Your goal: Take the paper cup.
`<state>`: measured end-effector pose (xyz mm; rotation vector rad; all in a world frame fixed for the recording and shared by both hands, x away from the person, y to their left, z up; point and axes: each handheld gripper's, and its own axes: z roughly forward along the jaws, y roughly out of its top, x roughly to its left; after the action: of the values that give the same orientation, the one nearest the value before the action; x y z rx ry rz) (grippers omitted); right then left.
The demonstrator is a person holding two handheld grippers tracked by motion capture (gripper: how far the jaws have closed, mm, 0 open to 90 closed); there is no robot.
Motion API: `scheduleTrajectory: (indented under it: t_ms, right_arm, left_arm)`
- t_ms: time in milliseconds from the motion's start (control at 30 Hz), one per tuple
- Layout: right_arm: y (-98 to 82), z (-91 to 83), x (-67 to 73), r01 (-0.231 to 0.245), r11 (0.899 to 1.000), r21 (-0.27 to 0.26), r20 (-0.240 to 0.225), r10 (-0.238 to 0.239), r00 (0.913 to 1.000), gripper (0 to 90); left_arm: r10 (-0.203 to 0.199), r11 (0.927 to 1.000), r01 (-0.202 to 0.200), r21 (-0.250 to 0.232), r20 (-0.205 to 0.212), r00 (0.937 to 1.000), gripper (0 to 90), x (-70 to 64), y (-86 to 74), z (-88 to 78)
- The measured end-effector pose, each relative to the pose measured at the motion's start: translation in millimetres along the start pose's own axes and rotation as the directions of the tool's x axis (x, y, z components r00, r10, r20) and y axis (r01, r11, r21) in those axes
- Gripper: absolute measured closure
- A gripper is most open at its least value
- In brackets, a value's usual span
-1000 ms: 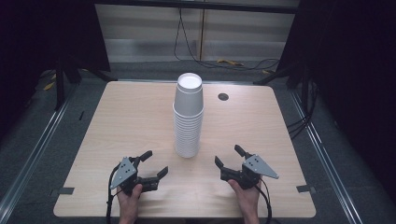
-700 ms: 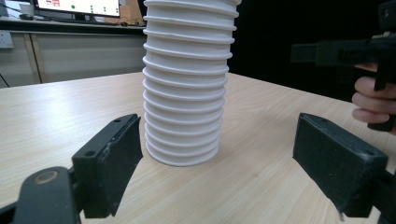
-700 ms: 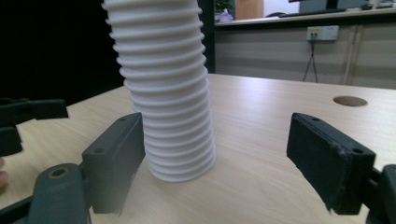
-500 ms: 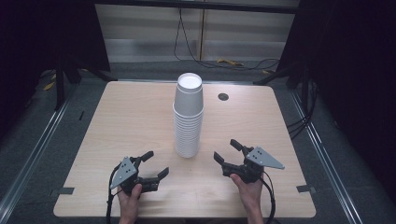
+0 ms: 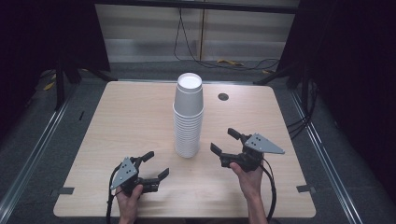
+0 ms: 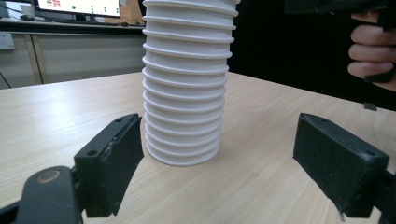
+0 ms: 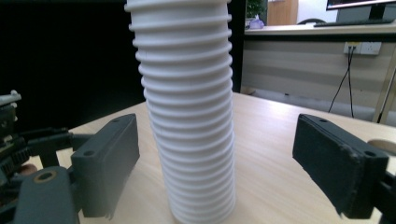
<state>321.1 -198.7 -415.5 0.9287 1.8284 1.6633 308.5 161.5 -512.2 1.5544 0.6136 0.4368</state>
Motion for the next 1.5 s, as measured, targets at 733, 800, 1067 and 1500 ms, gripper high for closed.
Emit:
scheduleTrajectory:
  t_ms: [733, 800, 1067, 1500]
  right_arm:
    - [68.2, 27.8, 1.2, 0.040, 0.998, -0.050, -0.109, -0.045, 0.9930, 14.1]
    - [73.7, 32.5, 0.6, 0.030, 0.999, -0.037, -0.149, -0.036, 0.9883, 13.6]
    - [99.6, 49.1, 2.1, 0.070, 0.998, -0.007, -0.193, -0.070, 0.9787, 14.2]
    - [128.6, 72.1, -4.8, 0.104, 0.989, 0.101, -0.252, -0.076, 0.9647, 13.6]
  left_arm:
    - [0.026, 0.9996, -0.026, 0.007, 0.000, 0.9997, 15.7, 0.3, 0.4, 0.4]
    - [0.023, 0.9997, -0.023, 0.005, 0.004, 0.9997, 15.7, -0.2, 0.4, 0.5]
    - [0.023, 0.9997, -0.023, 0.003, 0.005, 0.9997, 15.8, 0.1, 0.3, 0.3]
    - [0.028, 0.9996, -0.028, 0.005, 0.010, 0.9996, 15.8, 0.3, 0.3, -0.2]
